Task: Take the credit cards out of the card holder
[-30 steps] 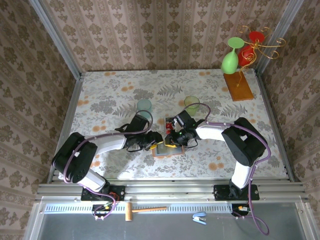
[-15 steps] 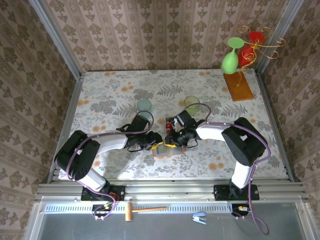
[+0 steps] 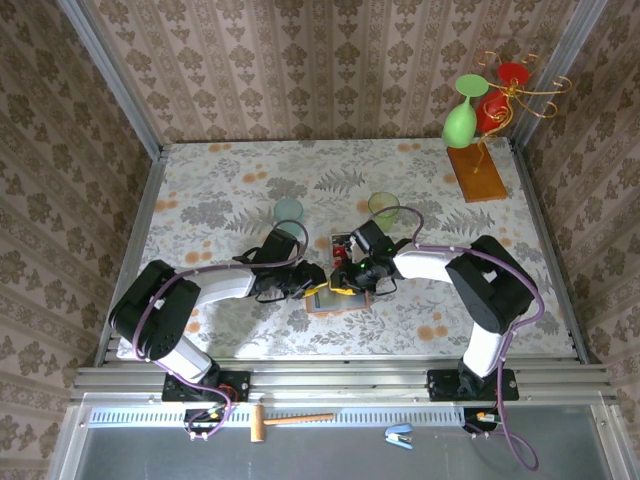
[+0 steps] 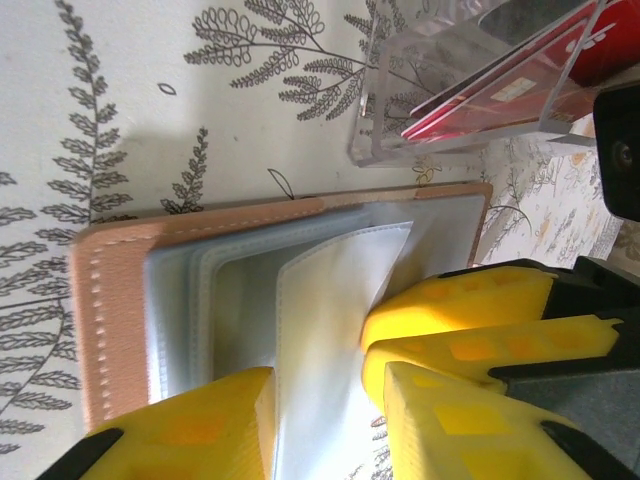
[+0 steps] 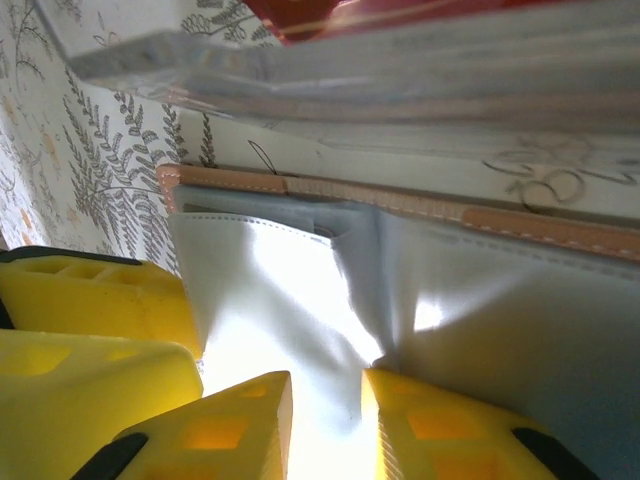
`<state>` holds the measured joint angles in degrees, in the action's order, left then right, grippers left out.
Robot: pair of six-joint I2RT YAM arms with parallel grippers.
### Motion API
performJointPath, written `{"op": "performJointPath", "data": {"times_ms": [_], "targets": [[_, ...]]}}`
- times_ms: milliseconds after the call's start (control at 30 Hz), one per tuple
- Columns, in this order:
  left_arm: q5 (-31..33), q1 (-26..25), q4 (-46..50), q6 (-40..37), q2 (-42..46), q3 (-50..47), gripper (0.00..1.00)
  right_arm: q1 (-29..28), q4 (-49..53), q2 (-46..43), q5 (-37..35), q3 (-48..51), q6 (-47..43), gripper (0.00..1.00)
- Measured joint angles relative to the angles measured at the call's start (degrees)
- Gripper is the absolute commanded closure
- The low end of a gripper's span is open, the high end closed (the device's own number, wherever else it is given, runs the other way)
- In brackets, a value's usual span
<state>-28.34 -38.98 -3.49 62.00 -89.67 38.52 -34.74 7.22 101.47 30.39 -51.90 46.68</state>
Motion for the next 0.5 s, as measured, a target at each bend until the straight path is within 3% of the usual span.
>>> {"op": "performJointPath", "data": {"times_ms": [500], "targets": [[-1.1, -0.9, 0.5, 0.0, 0.0, 4.6, 0.61, 2.7, 11.5, -9.9, -4.9, -0.1, -2.0, 0.71]]}}
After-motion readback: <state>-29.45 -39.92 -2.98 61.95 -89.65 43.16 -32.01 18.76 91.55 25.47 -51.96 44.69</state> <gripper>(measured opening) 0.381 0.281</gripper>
